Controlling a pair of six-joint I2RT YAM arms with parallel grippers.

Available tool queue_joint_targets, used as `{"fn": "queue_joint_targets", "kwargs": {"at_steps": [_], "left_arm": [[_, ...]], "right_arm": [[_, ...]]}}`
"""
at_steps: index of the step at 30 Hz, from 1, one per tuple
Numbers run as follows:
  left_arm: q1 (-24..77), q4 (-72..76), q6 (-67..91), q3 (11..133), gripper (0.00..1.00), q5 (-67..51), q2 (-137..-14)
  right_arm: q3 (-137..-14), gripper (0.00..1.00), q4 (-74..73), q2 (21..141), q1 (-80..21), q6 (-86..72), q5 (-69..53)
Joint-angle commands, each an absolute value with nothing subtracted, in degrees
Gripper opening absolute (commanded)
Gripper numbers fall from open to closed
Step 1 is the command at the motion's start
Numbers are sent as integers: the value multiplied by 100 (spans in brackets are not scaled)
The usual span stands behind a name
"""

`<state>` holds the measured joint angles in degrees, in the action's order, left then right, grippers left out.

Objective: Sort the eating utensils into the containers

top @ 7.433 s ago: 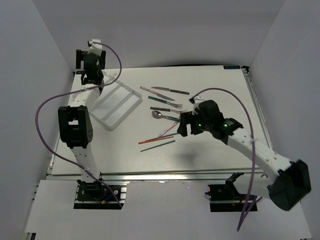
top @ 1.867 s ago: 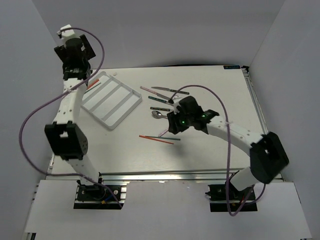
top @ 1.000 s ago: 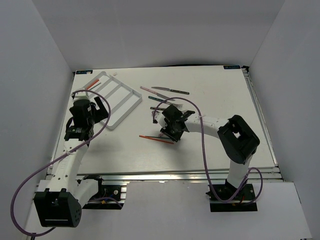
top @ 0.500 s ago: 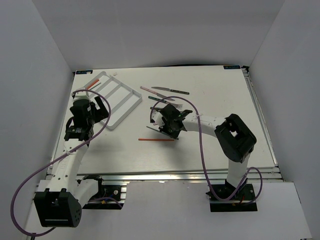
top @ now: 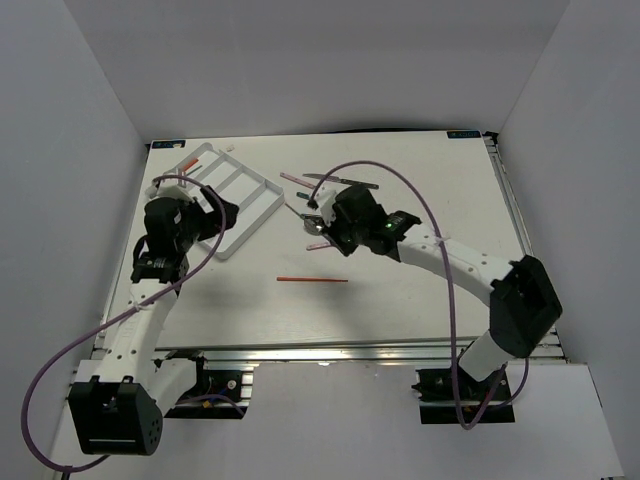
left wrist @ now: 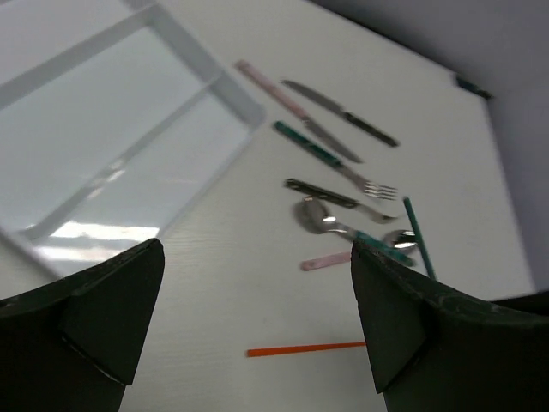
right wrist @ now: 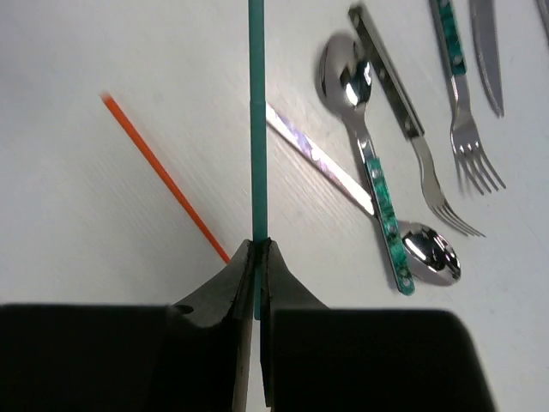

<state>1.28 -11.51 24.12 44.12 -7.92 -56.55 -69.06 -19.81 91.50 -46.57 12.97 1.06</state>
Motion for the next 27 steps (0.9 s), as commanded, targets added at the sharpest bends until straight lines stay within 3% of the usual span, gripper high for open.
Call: {"fn": "queue_joint_targets", "kwargs": {"at_steps": [1, 4, 8, 12, 15, 18, 19, 22, 23, 24, 27], "left_arm": [[359, 686, 3592, 4062, 98, -2538, -5520], [1202, 2218, 4376, 3832, 98, -2839, -5668], [2143, 2119, 4115, 4296, 98, -2541, -6125], [2285, 2259, 4148, 4394, 97, -2426, -6363], [2382, 2390, 4210, 4447, 87, -2400, -6582], [2461, 2636, 4385, 4491, 67, -2382, -6732], [2504, 2672, 4412, 4526, 47, -2399, -6828], [2558, 2567, 4412, 4710, 17, -2373, -6960], [2558, 2462, 4308, 4789, 0, -2295, -6987], [2558, 2061, 4185, 4886, 0, -2224, -7031], [2540, 111, 2738, 5754, 0, -1025, -7294]], "right_arm": [[-7110, 0, -1416, 8790, -4414, -233, -208], [-6830, 0, -846, 8378, -4193, -1649, -1401], [-6600, 0, -88, 7963, -4192, -2600, -2144], [-6715, 0, -114, 7752, -4210, -2724, -2425], [-6724, 0, -97, 7682, -4262, -2777, -2557], [-6732, 0, -132, 7682, -4289, -2769, -2558], [-6724, 0, -123, 7673, -4298, -2777, -2566], [-6697, 0, -62, 7664, -4289, -2821, -2505], [-6671, 0, -62, 7655, -4289, -2847, -2479], [-6619, 1, 78, 7594, -4272, -2848, -2444], [-6478, 86, 9, 7296, -3966, -2874, -2111]]}}
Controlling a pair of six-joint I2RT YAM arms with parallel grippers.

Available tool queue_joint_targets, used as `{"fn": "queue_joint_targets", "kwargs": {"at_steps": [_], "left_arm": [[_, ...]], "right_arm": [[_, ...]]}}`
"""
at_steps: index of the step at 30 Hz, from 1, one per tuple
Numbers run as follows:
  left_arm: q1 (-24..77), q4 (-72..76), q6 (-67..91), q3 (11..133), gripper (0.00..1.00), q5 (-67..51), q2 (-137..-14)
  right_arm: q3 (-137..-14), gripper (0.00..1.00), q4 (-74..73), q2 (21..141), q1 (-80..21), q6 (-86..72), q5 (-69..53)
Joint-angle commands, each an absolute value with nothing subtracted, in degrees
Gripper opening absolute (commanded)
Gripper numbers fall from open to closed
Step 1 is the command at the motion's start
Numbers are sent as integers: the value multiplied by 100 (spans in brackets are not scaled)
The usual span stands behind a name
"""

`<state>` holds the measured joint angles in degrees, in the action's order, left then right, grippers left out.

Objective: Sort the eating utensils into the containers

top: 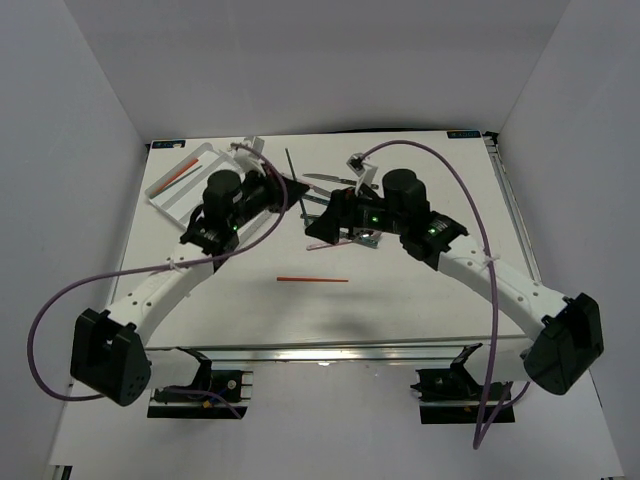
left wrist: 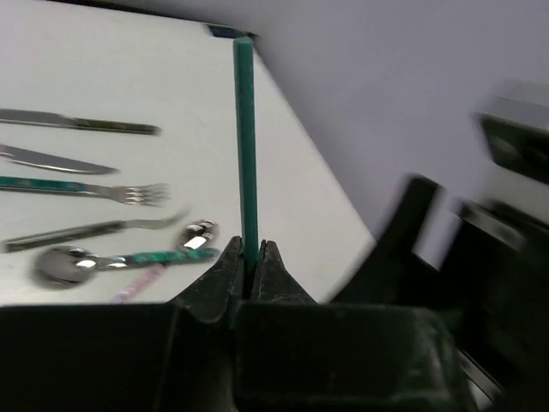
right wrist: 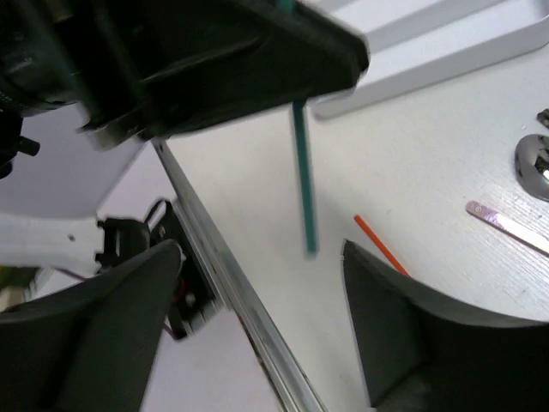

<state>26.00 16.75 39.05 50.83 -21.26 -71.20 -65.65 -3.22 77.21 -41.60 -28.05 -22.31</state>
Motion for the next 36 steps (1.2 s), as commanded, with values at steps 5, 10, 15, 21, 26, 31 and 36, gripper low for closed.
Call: {"fn": "queue_joint_targets", "kwargs": {"at_steps": [5, 10, 15, 21, 26, 31, 36], "left_arm": [[2313, -769, -640, 7303, 0, 3036, -8802], [970, 1052, -1862, 7927, 0, 3261, -10079], [432, 1838, -3251, 9068, 0, 3314, -11571], [-26, 1908, -3964, 9393, 0, 2840, -12137], [-246, 1898, -4131, 9791, 0, 2435, -12761], [-325, 2206, -4324, 9791, 4, 2373, -13192], [-387, 2136, -4219, 9748, 11, 2093, -13289]], "right_arm": [[-5591, 89, -579, 6111, -3490, -2594, -1240], [-5309, 89, -905, 5617, -3437, -2452, -1361], [-4827, 89, -1397, 4985, -3445, -2180, -1531], [-4114, 89, -1195, 4271, -3445, -2241, -1713], [-4210, 89, -993, 4718, -3445, -2162, -2047], [-4088, 89, -660, 5001, -3454, -2206, -2232], [-4157, 89, -369, 5334, -3454, -2250, -2258]]}}
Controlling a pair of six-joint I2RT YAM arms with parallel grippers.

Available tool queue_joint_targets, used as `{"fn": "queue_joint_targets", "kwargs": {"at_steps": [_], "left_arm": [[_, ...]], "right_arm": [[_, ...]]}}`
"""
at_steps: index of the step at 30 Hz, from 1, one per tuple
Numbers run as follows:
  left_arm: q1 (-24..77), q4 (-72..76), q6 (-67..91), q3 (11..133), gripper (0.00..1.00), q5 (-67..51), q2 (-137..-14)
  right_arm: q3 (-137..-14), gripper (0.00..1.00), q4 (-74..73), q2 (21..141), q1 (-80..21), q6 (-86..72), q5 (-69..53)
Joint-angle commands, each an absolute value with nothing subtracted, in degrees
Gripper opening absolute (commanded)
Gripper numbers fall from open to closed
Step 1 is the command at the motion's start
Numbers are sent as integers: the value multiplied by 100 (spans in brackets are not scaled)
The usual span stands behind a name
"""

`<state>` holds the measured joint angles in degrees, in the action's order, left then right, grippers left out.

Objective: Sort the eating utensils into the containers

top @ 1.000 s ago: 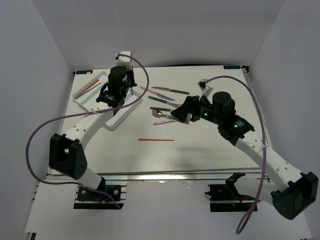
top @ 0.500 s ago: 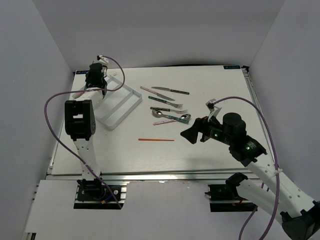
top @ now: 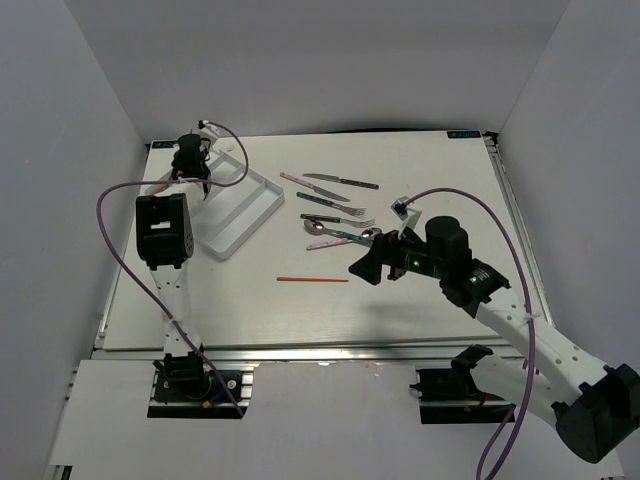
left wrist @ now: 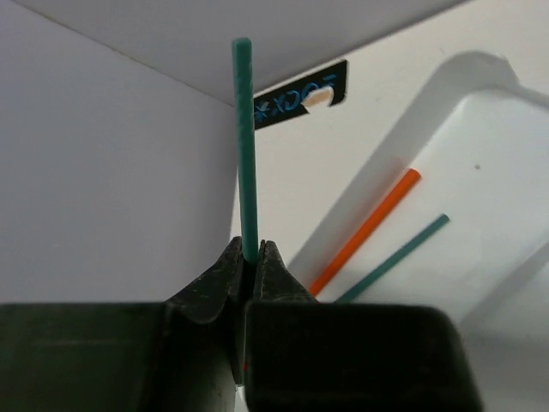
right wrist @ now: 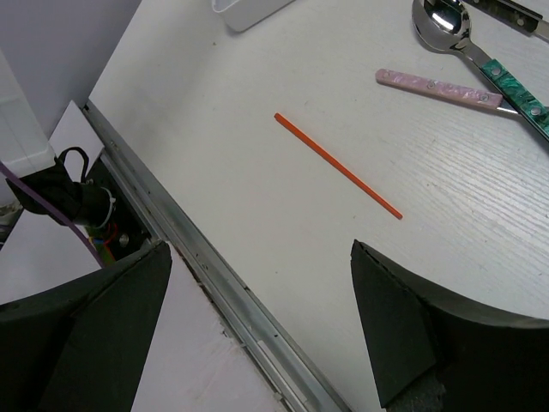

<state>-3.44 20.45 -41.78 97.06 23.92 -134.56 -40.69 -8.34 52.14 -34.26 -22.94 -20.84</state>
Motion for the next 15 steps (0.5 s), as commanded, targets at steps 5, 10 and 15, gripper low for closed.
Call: {"fn": "queue_joint_targets", "kwargs": {"at_steps": [5, 10, 15], "left_arm": [[-396, 2162, -4122, 9475, 35, 1890, -13087], [-396, 2083, -3885, 9396, 75, 1732, -12745], [-369, 2083, -3526, 9151, 83, 1626, -12244]], "right_arm": [[-4175, 89, -211, 5598, -3463, -2241, -2206], [-4131, 89, 114, 5906, -3480, -2004, -2180], [-4298, 89, 158, 6511, -3516, -1820, -2136]]}}
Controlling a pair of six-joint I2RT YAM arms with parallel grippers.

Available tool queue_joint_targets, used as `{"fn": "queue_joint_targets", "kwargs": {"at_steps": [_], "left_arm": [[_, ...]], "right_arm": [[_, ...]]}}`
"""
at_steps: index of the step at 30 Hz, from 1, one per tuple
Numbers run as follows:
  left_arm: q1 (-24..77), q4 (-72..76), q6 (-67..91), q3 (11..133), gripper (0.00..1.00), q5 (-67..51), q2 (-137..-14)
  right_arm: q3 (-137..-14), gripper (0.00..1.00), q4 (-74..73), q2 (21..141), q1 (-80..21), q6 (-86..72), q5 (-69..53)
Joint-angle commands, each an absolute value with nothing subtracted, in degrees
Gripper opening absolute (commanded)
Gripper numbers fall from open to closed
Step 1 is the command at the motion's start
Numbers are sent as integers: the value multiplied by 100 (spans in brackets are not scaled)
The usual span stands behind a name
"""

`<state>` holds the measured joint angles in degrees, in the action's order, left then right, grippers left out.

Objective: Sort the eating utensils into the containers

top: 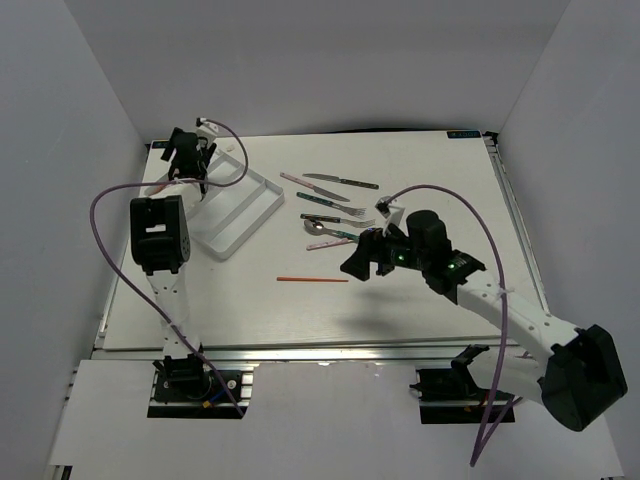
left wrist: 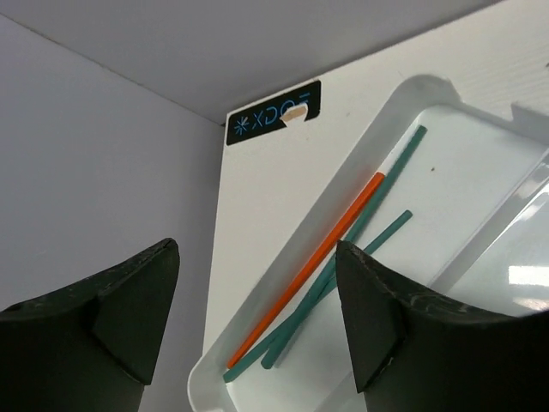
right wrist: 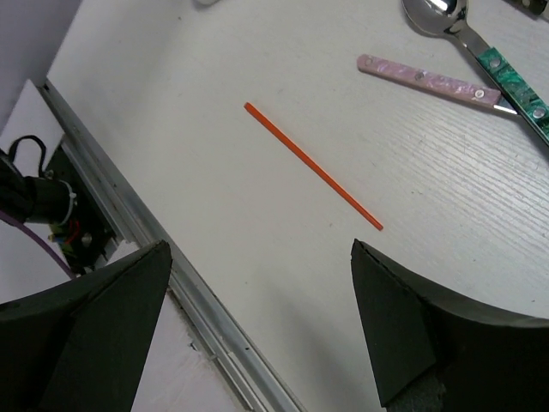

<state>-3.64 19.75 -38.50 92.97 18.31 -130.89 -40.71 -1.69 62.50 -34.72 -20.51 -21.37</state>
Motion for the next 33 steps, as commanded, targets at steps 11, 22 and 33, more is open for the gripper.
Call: {"fn": "queue_joint_targets", "kwargs": {"at_steps": [11, 22, 33], "left_arm": [[-79, 241, -30, 8930, 98, 3523, -9872], [-88, -2189, 1564, 6348, 98, 2585, -6000], [-79, -2715, 1810, 5660, 98, 1495, -5177]], "right_arm": [[-6704, 89, -1685, 9428, -5070, 780, -380], [-8613, 70, -2988, 11557, -5563, 2162, -422], [-8745, 21, -3304, 12454, -5546, 2628, -947]]}}
